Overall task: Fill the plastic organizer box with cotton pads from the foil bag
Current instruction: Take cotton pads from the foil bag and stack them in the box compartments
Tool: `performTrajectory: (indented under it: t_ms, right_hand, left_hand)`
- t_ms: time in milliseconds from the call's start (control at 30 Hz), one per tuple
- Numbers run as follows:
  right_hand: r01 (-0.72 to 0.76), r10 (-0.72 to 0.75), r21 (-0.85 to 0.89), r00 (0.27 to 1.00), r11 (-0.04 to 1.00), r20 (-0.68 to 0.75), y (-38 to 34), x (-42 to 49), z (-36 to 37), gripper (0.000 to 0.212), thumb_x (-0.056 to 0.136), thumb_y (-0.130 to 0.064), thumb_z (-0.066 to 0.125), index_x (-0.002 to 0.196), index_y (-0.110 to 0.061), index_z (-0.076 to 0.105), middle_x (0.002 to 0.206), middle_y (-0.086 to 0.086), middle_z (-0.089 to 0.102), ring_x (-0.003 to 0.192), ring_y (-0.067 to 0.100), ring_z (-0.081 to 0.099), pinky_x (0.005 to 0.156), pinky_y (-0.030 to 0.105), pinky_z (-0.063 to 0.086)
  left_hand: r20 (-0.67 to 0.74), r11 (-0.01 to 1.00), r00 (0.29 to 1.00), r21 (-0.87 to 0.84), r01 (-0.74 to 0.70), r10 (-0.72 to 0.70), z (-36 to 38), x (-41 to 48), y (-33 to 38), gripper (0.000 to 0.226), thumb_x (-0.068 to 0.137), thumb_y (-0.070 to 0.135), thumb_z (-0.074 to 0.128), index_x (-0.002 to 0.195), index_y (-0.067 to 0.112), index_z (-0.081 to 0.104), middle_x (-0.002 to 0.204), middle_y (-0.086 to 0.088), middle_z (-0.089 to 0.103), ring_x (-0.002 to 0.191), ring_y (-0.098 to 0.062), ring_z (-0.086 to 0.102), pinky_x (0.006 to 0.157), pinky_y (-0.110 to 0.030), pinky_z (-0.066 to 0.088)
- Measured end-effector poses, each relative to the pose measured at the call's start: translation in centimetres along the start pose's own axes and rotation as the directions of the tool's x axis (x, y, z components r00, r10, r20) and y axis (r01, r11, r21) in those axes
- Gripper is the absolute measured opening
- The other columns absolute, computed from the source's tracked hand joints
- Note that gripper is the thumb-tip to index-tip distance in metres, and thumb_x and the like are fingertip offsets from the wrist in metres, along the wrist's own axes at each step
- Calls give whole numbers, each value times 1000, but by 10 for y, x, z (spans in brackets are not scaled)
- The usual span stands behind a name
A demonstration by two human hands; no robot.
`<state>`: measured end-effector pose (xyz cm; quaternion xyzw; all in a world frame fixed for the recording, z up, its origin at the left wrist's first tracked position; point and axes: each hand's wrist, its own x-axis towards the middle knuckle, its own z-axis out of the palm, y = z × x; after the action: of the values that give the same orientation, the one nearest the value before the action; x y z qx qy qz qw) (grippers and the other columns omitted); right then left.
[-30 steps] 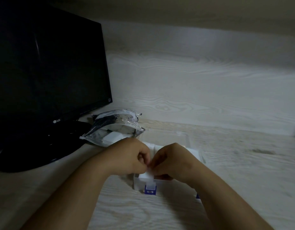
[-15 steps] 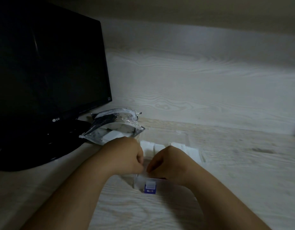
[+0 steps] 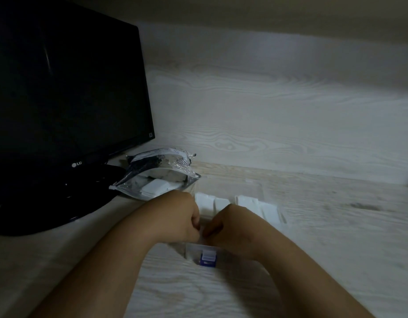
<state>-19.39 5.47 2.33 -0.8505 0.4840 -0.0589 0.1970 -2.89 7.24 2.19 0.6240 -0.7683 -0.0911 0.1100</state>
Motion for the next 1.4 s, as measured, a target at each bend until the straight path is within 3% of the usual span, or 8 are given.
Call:
performTrajectory:
  t_ms: [200,367,467,600,867,1033,1233,1400]
  right_hand:
    - [7,-8,29,999,1000,31,2,-1,-3,23,84,-23,65,103,-32,76,105,-8,72,95,9,65,87,22,51]
    - [25,-26,61,999,998,19,4,-2,-5,21,85,-25,65,102,-31,76,103,-7,73,93,7,65,85,20,51]
    - [29,-26,131,999,991,-24,5,-5,-10,16,81,-19,66,89,-23,79,82,1,74,65,3,61,64,18,48]
    - [6,8,247,998,969,-54,5,-8,-15,21,80,-9,60,69,-21,74,50,-4,63,40,1,52,48,14,42]
    - [73,-19,250,977,965,-213,6,-3,-14,16,82,-15,65,77,-26,76,56,-14,62,50,-3,55,63,24,54]
    - [73,21,344,965,936,-262,8,0,-11,25,82,-17,68,66,-35,70,60,-16,65,60,-1,61,65,21,53]
    - [82,14,334,962,939,-274,7,-2,-12,21,84,-18,66,71,-33,72,68,-12,67,63,1,61,70,24,56]
    - [91,-4,307,962,947,-273,9,1,-10,20,84,-20,66,72,-35,70,69,-13,67,60,-1,60,66,18,53]
  left_hand:
    - [36,1000,999,13,16,-17,2,2,4,8,67,24,65,69,19,70,64,1,65,65,-10,61,59,-26,48]
    - [45,997,999,-74,-7,10,-2,-2,2,8,70,28,66,62,29,68,57,13,60,60,-3,57,57,-22,44]
    - [24,962,999,-272,-22,29,-12,-4,-3,8,77,28,72,70,26,74,54,16,61,53,1,54,55,-24,43]
    - [-183,914,979,-405,11,-93,-13,5,-14,16,79,17,73,65,24,69,49,17,55,48,4,48,48,-14,34]
    - [-488,915,774,-219,339,-404,8,36,-59,22,88,15,59,106,17,72,113,-5,69,107,-25,61,87,-30,47]
    - [-458,888,761,-210,409,-459,18,42,-72,31,87,13,62,117,18,69,121,-7,67,115,-27,59,95,-31,45]
    - [-446,863,742,-324,387,-501,21,41,-78,28,87,11,62,114,16,69,111,-8,71,107,-27,63,90,-30,48]
    - [-456,854,725,-335,397,-516,20,43,-78,31,91,8,57,120,13,67,120,-14,66,114,-32,59,94,-33,45]
